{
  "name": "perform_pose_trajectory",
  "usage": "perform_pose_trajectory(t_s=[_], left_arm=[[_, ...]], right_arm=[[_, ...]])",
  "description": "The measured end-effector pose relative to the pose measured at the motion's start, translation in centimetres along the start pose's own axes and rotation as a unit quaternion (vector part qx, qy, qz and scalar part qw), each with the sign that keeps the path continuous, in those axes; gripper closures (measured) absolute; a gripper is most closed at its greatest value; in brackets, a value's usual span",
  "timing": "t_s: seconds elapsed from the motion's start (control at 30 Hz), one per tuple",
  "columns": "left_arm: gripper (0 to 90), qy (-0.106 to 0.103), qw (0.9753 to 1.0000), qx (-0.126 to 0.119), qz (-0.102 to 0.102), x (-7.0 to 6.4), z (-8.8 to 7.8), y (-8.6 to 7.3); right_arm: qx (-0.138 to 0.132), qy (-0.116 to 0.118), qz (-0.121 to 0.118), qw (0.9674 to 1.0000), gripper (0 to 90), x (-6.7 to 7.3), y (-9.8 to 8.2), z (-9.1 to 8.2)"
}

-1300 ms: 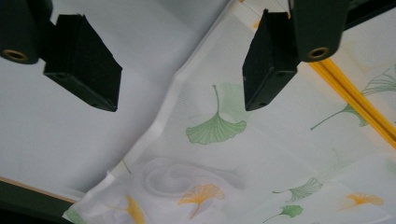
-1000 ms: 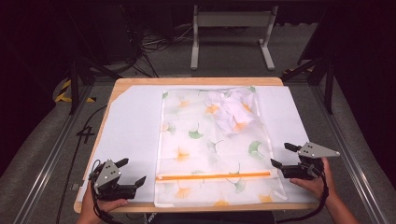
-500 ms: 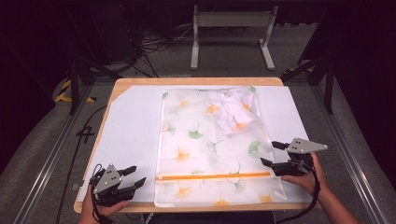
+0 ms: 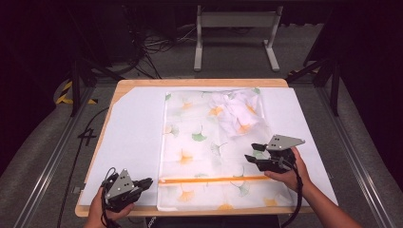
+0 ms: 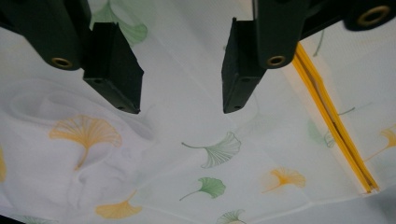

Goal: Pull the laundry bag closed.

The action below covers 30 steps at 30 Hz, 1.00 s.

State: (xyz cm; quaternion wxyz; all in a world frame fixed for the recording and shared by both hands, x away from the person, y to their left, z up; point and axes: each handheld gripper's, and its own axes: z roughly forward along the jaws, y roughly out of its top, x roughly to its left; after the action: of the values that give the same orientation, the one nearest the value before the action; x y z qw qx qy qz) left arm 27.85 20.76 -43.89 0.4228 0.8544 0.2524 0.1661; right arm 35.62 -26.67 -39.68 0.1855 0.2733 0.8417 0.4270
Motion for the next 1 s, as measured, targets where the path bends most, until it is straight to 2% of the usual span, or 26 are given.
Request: perform_pose_trajectory(t_s=[0.17, 0.27, 0.3, 0.33, 0.4, 0.53, 0.6, 0.67, 0.73, 0.77, 0.83, 0.87, 0.9, 1.0], left_arm=[[90.0, -0.007, 0.9999, 0.008, 0.005, -0.4, 0.5, 0.0], [89.9, -0.008, 0.9999, 0.008, 0.004, -0.4, 0.6, 0.0], [89.9, -0.009, 0.9999, 0.009, 0.006, -0.5, 0.6, 0.0], [89.7, -0.009, 0.9999, 0.009, 0.006, -0.5, 0.6, 0.0], [89.6, -0.010, 0.9999, 0.009, 0.003, -0.5, 0.6, 0.0], [89.2, -0.017, 0.9998, 0.012, 0.005, -0.7, 0.8, 0.0], [88.8, -0.021, 0.9997, 0.015, 0.006, -0.7, 1.0, 0.0], [89.3, -0.023, 0.9996, 0.017, 0.007, -0.8, 1.1, 0.0], [89.9, -0.028, 0.9994, 0.021, 0.009, -0.9, 1.2, 0.1], [89.9, -0.030, 0.9993, 0.021, 0.011, -1.0, 1.3, 0.1], [89.9, -0.034, 0.9990, 0.022, 0.017, -1.1, 1.5, 0.2], [90.0, -0.038, 0.9989, 0.022, 0.015, -1.1, 1.6, 0.2], [90.0, -0.039, 0.9988, 0.023, 0.020, -1.2, 1.7, 0.3], [90.0, -0.043, 0.9983, 0.031, 0.025, -1.3, 2.1, 0.3]], right_arm=[[-0.011, 0.027, -0.004, 0.9996, 55.8, 0.9, 1.5, 1.3], [-0.011, 0.031, -0.011, 0.9994, 55.7, 1.4, 2.1, 1.9], [-0.009, 0.044, -0.021, 0.9987, 55.6, 2.1, 2.9, 2.6], [-0.009, 0.044, -0.021, 0.9987, 55.6, 2.1, 2.9, 2.6], [-0.003, 0.047, -0.038, 0.9982, 55.5, 2.8, 3.5, 3.2], [0.001, 0.074, -0.056, 0.9957, 56.1, 4.5, 4.9, 4.9], [0.005, 0.078, -0.069, 0.9946, 54.8, 5.5, 5.6, 5.9], [0.005, 0.094, -0.068, 0.9932, 55.0, 6.1, 6.1, 6.7], [0.012, 0.103, -0.079, 0.9915, 56.8, 7.0, 6.8, 7.9], [0.012, 0.103, -0.079, 0.9915, 56.8, 7.0, 6.8, 7.9], [0.017, 0.119, -0.082, 0.9893, 59.4, 8.0, 7.3, 9.1], [0.024, 0.132, -0.086, 0.9873, 60.8, 8.8, 7.8, 10.3], [0.024, 0.132, -0.086, 0.9873, 60.8, 8.8, 7.8, 10.3], [0.032, 0.153, -0.089, 0.9836, 62.3, 10.0, 8.6, 11.8]])
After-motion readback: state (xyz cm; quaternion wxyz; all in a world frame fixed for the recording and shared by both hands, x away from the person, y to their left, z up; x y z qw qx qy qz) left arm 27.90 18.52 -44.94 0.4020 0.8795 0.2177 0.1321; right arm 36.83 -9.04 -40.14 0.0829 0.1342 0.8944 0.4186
